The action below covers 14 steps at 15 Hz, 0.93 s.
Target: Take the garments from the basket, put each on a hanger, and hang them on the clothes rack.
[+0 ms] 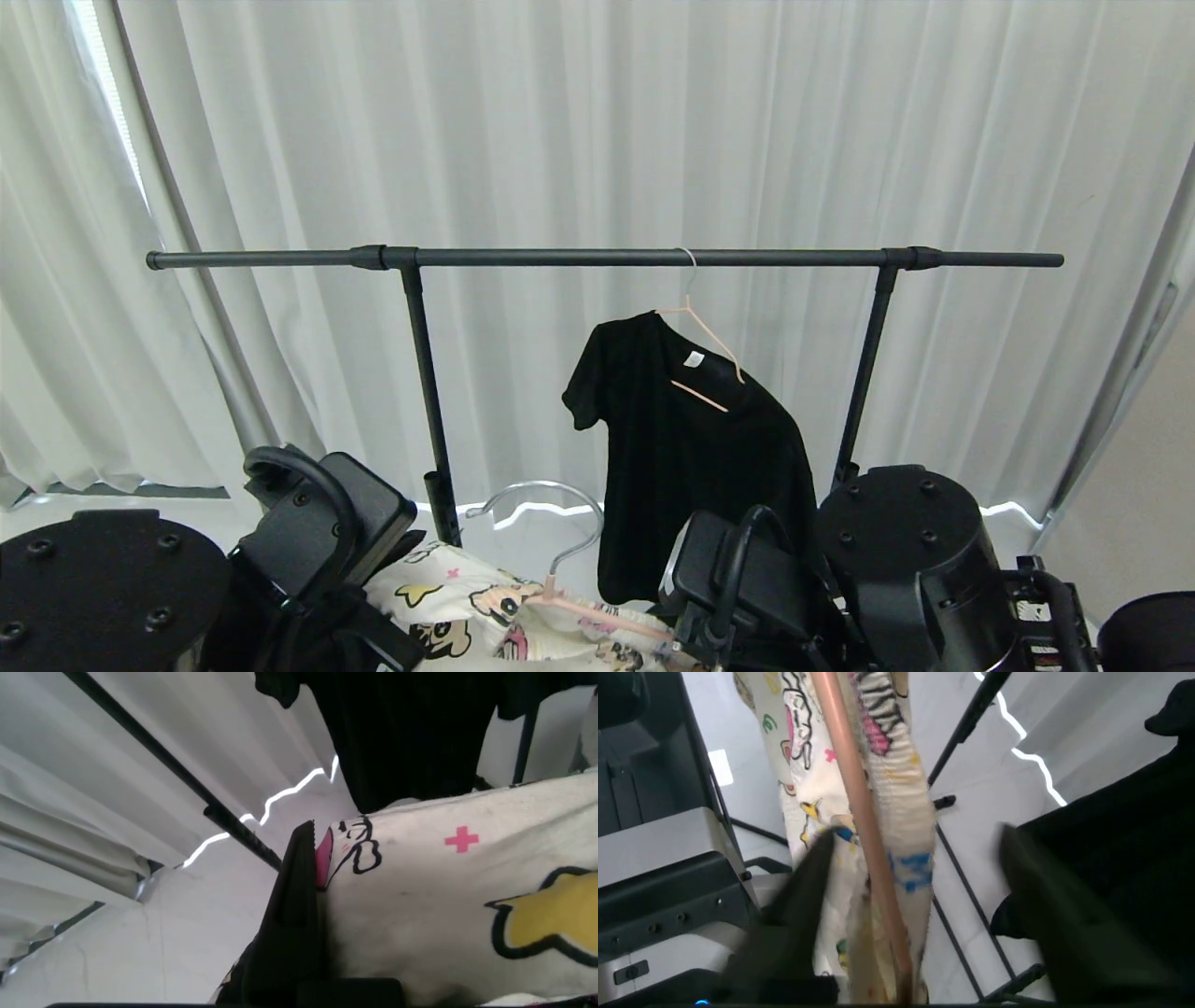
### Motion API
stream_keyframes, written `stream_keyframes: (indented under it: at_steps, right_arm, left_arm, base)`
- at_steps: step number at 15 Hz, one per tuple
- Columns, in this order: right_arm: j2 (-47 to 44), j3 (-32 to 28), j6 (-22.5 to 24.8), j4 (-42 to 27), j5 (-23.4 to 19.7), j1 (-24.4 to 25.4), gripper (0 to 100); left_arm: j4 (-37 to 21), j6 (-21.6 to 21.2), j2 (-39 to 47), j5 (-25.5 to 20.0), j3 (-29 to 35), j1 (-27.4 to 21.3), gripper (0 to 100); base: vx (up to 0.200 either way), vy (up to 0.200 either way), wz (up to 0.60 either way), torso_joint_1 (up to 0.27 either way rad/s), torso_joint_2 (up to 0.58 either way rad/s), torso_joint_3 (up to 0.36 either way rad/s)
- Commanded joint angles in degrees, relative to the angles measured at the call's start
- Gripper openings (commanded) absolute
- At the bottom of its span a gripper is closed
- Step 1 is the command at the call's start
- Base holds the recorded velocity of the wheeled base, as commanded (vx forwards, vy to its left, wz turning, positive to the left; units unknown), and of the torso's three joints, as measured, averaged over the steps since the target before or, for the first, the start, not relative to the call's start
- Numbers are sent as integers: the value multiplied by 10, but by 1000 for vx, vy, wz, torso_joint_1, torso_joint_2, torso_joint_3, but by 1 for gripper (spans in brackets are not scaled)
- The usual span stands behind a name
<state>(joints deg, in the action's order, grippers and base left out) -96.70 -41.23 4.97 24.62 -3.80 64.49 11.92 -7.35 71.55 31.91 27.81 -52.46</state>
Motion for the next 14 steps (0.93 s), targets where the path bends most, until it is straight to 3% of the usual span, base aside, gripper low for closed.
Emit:
stream_keyframes:
  at_steps: [1, 9, 10, 14]
  right_arm:
    - [0, 0, 0, 0, 0, 0, 0]
    - [15, 1, -1, -3, 3, -5, 0]
    - [22, 0, -1, -12, 3, -10, 0]
    - [63, 0, 1, -34, 3, -32, 0]
  left_arm:
    - [6, 1, 2, 0, -2, -7, 0]
    - [6, 2, 0, 3, -6, -6, 0]
    - [6, 2, 0, 1, -6, -6, 100]
    - [14, 15, -15, -27, -6, -7, 100]
  base:
    - [0, 0, 0, 0, 0, 0]
    - [0, 0, 0, 0, 0, 0]
    - [0, 0, 0, 0, 0, 0]
    - [0, 0, 0, 0, 0, 0]
